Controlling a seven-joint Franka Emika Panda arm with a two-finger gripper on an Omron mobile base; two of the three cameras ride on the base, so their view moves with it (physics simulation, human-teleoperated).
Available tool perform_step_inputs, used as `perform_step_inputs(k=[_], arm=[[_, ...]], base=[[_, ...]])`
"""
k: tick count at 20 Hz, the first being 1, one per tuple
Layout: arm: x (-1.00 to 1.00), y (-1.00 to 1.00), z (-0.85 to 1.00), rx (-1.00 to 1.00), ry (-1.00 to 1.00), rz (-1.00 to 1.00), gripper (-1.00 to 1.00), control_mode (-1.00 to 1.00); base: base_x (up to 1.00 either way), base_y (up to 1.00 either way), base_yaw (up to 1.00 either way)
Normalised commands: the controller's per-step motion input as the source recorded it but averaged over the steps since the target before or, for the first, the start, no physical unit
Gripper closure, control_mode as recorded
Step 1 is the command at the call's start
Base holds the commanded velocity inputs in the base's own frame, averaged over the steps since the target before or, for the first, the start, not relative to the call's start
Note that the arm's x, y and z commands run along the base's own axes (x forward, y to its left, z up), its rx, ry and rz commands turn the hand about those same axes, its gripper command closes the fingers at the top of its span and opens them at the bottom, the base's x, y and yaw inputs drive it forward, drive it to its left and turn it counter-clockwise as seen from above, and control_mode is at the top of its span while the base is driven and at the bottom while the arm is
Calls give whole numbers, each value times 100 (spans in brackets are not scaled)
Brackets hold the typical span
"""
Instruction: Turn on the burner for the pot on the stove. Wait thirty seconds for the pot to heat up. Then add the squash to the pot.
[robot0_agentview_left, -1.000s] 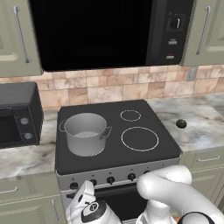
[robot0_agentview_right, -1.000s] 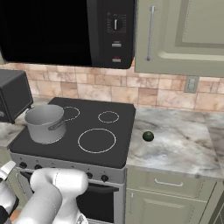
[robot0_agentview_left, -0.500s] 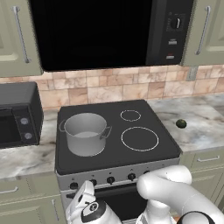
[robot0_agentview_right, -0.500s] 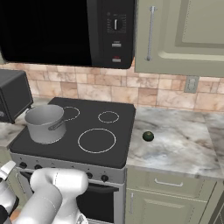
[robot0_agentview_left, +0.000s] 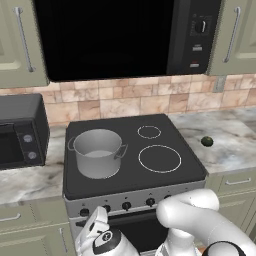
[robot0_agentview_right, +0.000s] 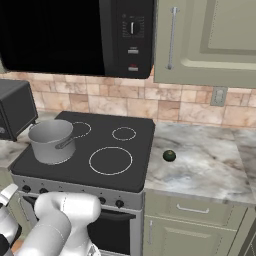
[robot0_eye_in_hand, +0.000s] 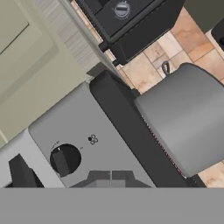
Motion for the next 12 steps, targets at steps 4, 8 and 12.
perform_step_inputs(k=[4, 8, 12], arm=[[0, 0, 0, 0, 0, 0, 100, -100], [0, 0, 0, 0, 0, 0, 100, -100], [0, 0, 0, 0, 0, 0, 100, -100]], base=[[0, 0, 0], [0, 0, 0], [0, 0, 0]])
